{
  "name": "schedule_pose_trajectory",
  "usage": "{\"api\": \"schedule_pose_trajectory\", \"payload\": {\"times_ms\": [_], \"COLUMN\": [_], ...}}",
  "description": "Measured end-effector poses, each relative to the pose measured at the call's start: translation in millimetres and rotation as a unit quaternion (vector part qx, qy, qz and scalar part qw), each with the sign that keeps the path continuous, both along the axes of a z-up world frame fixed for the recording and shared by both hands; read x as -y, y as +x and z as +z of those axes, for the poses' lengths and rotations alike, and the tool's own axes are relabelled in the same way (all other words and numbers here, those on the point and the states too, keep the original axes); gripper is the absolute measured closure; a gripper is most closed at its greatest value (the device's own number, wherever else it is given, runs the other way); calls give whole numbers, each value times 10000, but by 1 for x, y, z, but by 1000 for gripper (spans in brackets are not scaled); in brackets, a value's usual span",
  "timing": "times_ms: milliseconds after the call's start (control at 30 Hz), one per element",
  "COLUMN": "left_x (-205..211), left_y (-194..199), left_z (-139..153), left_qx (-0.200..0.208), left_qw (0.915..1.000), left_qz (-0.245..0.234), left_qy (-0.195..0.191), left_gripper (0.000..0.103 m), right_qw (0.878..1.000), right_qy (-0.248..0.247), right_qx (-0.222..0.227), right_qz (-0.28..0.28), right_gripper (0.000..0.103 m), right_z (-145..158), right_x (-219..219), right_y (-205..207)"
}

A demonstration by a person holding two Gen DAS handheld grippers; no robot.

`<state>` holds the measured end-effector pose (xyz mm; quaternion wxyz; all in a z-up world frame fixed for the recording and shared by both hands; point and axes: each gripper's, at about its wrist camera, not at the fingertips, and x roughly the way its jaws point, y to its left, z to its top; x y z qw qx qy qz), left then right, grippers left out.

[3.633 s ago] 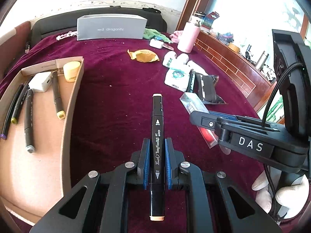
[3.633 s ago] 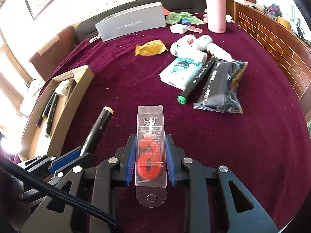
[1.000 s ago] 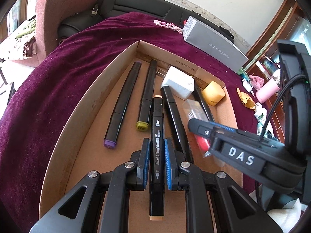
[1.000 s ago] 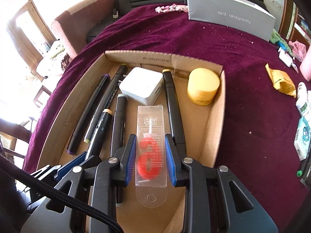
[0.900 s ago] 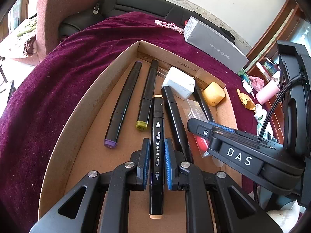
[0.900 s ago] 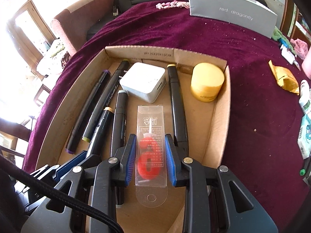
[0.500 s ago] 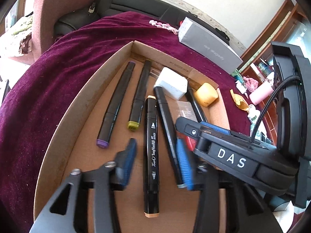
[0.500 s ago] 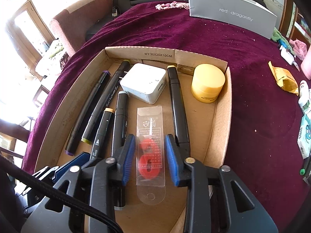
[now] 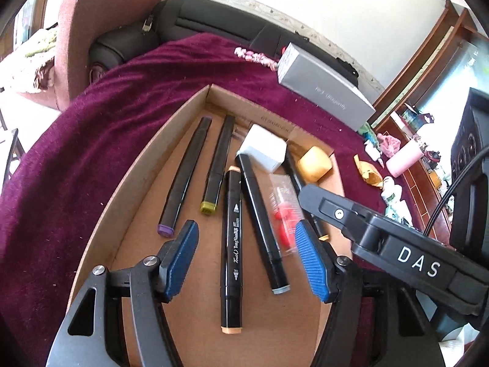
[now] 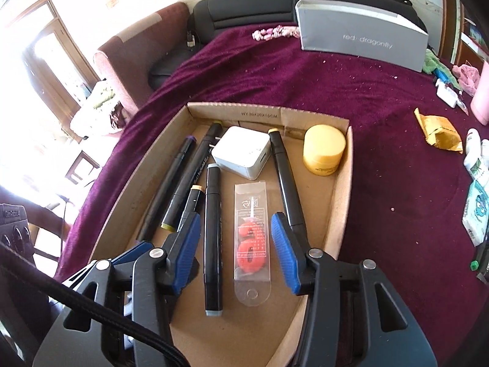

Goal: Organize objects
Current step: 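Lower the marker and candle package into the tray and open both grippers, then move both open grippers from the tray toward the white cartoon packet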

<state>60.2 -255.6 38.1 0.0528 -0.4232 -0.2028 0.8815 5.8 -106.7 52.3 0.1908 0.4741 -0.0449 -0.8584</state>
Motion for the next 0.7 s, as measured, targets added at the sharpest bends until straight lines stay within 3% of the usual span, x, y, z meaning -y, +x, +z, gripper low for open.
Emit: {"api": "schedule_pose_trajectory", "payload": {"times_ms": [167, 700], "left_x": [-11, -65], "left_y": [9, 41], "left_z": [11, 40], "left_qx": [-74, -289], "left_qw": [9999, 9975], "left_qz": [-60, -459], "left_qy": [-95, -462], "left_gripper": [44, 43], "right_qw": [9997, 9958], "right_qy": [-188, -640], "right_qx": [-111, -320], "right_qz": [-106, -566], "right_gripper": [49, 48], "right_z": [9, 23], "right_x": [-14, -84], "right_y": [10, 51]}}
